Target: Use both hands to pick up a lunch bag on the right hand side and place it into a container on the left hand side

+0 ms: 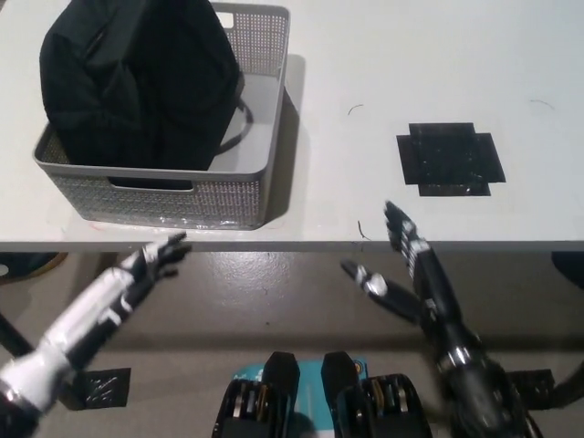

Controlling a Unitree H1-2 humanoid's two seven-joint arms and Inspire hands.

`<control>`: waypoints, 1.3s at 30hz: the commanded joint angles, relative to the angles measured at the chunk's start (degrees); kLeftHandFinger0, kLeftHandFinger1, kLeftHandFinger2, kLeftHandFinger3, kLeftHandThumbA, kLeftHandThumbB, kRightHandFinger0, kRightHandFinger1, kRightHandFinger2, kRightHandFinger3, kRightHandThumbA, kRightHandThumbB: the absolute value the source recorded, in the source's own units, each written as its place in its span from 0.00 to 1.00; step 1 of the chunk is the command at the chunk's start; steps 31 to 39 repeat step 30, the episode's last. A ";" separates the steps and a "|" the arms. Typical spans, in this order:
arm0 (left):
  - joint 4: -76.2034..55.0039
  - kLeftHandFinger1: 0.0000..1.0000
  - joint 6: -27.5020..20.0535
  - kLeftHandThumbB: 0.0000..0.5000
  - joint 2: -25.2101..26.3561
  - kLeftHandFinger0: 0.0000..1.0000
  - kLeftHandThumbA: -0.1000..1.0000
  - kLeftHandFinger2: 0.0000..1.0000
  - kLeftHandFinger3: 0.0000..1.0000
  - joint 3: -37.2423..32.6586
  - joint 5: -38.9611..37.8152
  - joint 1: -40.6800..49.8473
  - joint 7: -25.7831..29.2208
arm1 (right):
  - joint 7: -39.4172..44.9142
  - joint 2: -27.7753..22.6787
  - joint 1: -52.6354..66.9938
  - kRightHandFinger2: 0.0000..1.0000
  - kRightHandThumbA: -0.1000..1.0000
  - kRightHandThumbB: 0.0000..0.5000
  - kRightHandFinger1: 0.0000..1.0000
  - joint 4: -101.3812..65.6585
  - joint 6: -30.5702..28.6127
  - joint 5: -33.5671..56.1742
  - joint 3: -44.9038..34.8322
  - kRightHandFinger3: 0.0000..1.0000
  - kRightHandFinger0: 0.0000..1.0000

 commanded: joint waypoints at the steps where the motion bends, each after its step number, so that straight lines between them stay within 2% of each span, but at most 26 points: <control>1: -11.10 1.00 -11.50 0.69 -7.11 1.00 1.00 1.00 1.00 2.37 -10.38 10.30 3.29 | 7.53 -5.47 17.94 1.00 1.00 0.75 1.00 -42.29 -16.42 5.05 6.25 1.00 1.00; 5: -9.80 1.00 -11.49 0.67 -7.99 1.00 1.00 1.00 1.00 1.83 -9.64 11.59 2.14 | 8.07 -6.69 22.07 1.00 1.00 0.70 1.00 -42.44 -18.72 4.57 7.28 1.00 1.00; 9: -6.21 1.00 -13.10 0.70 -8.42 1.00 1.00 1.00 1.00 1.74 -7.91 11.96 1.28 | 7.54 -6.17 26.51 1.00 1.00 0.64 1.00 -37.27 -21.23 2.95 8.11 1.00 1.00; 10: -3.15 1.00 -15.07 0.65 -8.72 1.00 1.00 1.00 1.00 1.85 -6.29 11.77 1.59 | 7.09 -5.48 27.14 1.00 1.00 0.68 1.00 -32.33 -22.77 2.82 7.37 1.00 1.00; 12: -0.71 1.00 -16.80 0.65 -9.14 1.00 1.00 1.00 1.00 2.09 -5.28 11.66 1.90 | 7.33 -5.00 27.09 1.00 1.00 0.68 1.00 -28.97 -23.25 3.81 6.78 1.00 1.00; 14: 6.19 1.00 -21.15 0.54 -10.13 1.00 1.00 1.00 1.00 3.02 -3.16 11.26 3.41 | 6.27 -4.18 26.48 1.00 1.00 0.65 1.00 -20.00 -23.25 1.62 4.96 1.00 1.00; 15: 6.93 1.00 -21.68 0.54 -10.24 1.00 1.00 1.00 1.00 3.12 -2.95 11.23 3.52 | 6.50 -4.06 26.38 1.00 1.00 0.35 1.00 -18.84 -23.25 1.83 4.73 1.00 1.00; 16: 8.93 1.00 -22.60 0.55 -10.58 1.00 1.00 1.00 1.00 3.33 -2.41 11.06 3.96 | 6.78 -3.49 26.12 1.00 1.00 0.56 1.00 -15.68 -23.25 2.51 4.04 1.00 1.00; 17: 12.30 1.00 -23.53 0.54 -11.14 1.00 1.00 1.00 1.00 3.65 -1.67 10.38 4.72 | 5.96 -2.52 25.09 1.00 1.00 0.67 1.00 -10.26 -23.25 2.52 3.02 1.00 1.00; 21: 23.34 1.00 -27.11 0.48 -11.76 1.00 1.00 1.00 1.00 4.16 -0.37 7.89 5.38 | 4.47 0.07 21.15 1.00 1.00 0.52 1.00 1.96 -23.25 2.11 1.25 1.00 1.00; 22: 24.25 1.00 -27.31 0.48 -11.79 1.00 1.00 1.00 1.00 4.24 -0.15 7.60 5.42 | 5.15 0.38 20.81 1.00 1.00 0.51 1.00 2.30 -23.25 2.57 1.14 1.00 1.00; 24: 23.65 1.00 -24.76 0.49 -12.98 1.00 1.00 1.00 1.00 4.03 0.56 7.65 6.35 | 5.58 1.03 19.48 1.00 1.00 0.53 1.00 3.21 -23.25 1.98 1.58 1.00 1.00; 26: 22.91 1.00 -22.20 0.39 -14.88 1.00 1.00 1.00 1.00 3.06 -0.63 8.08 5.90 | 6.70 1.88 18.09 1.00 1.00 0.54 1.00 4.94 -23.25 2.49 1.29 1.00 1.00; 27: 22.36 1.00 -21.91 0.36 -15.76 1.00 1.00 1.00 1.00 2.47 -0.24 8.91 6.21 | 7.29 2.18 17.91 1.00 1.00 0.51 1.00 5.29 -23.25 2.56 1.40 1.00 1.00; 29: 22.15 1.00 -22.94 0.28 -17.04 1.00 1.00 1.00 1.00 1.20 1.85 10.60 6.94 | 8.10 3.38 17.75 1.00 1.00 0.51 1.00 6.24 -23.25 2.66 1.32 1.00 1.00; 39: 22.15 1.00 -22.94 0.28 -17.04 1.00 1.00 1.00 1.00 1.20 1.85 10.60 6.94 | 8.10 3.38 17.75 1.00 1.00 0.51 1.00 6.24 -23.25 2.66 1.32 1.00 1.00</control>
